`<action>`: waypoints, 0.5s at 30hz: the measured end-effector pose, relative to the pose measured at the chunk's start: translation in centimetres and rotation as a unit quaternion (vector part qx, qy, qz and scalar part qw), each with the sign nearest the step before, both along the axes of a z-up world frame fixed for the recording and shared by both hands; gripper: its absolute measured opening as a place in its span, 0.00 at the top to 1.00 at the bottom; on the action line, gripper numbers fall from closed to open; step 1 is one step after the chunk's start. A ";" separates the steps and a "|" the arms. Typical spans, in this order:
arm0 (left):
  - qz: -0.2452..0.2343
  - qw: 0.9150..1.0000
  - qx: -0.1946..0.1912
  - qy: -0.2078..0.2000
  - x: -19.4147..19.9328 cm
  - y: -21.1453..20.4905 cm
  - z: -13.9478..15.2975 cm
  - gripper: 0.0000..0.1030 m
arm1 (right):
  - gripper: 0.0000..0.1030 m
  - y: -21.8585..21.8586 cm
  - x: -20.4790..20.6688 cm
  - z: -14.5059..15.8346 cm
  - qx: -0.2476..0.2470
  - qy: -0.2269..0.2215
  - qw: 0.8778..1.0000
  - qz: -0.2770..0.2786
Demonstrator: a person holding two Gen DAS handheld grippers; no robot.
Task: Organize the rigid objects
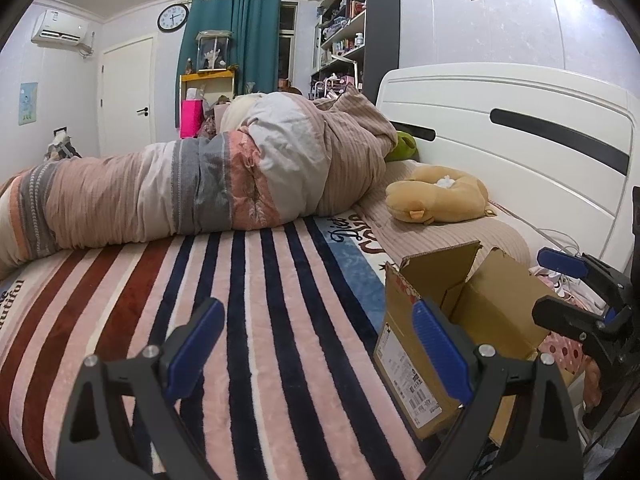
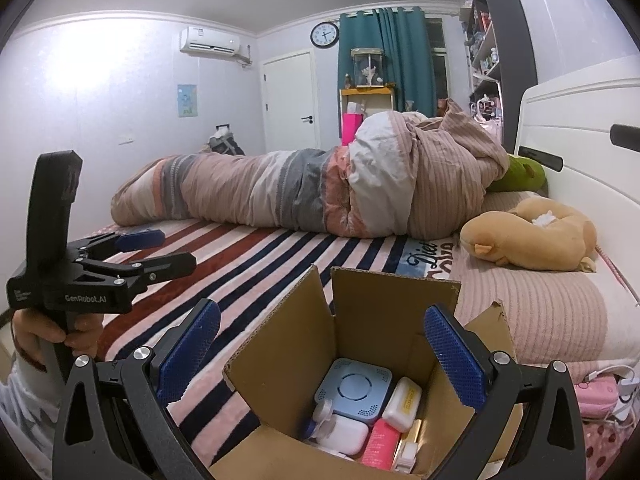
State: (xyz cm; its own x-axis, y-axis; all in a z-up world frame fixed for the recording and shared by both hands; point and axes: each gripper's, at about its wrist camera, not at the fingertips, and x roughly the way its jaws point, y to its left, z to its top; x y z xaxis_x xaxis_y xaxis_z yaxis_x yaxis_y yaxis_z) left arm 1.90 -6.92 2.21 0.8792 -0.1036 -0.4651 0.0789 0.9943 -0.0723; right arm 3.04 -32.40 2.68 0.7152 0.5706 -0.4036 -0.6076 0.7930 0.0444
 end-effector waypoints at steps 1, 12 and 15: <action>0.001 1.000 0.000 0.000 0.0 -0.1 0.0 0.09 | 0.00 0.0 0.0 0.0 0.000 0.000 1.000 0.001; -0.001 1.000 -0.002 0.004 0.2 -0.1 -0.2 0.09 | 0.00 -0.1 0.5 0.1 -0.002 0.005 1.000 0.005; -0.001 1.000 -0.002 0.005 0.3 0.0 -0.2 0.09 | 0.00 -0.1 0.7 0.0 -0.005 0.007 1.000 0.003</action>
State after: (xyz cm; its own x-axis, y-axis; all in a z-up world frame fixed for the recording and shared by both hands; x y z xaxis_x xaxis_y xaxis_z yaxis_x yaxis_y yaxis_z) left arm 2.16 -6.91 1.98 0.8747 -0.1077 -0.4725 0.0804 0.9937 -0.0776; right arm 3.72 -32.45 2.67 0.7064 0.5708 -0.4185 -0.6114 0.7900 0.0454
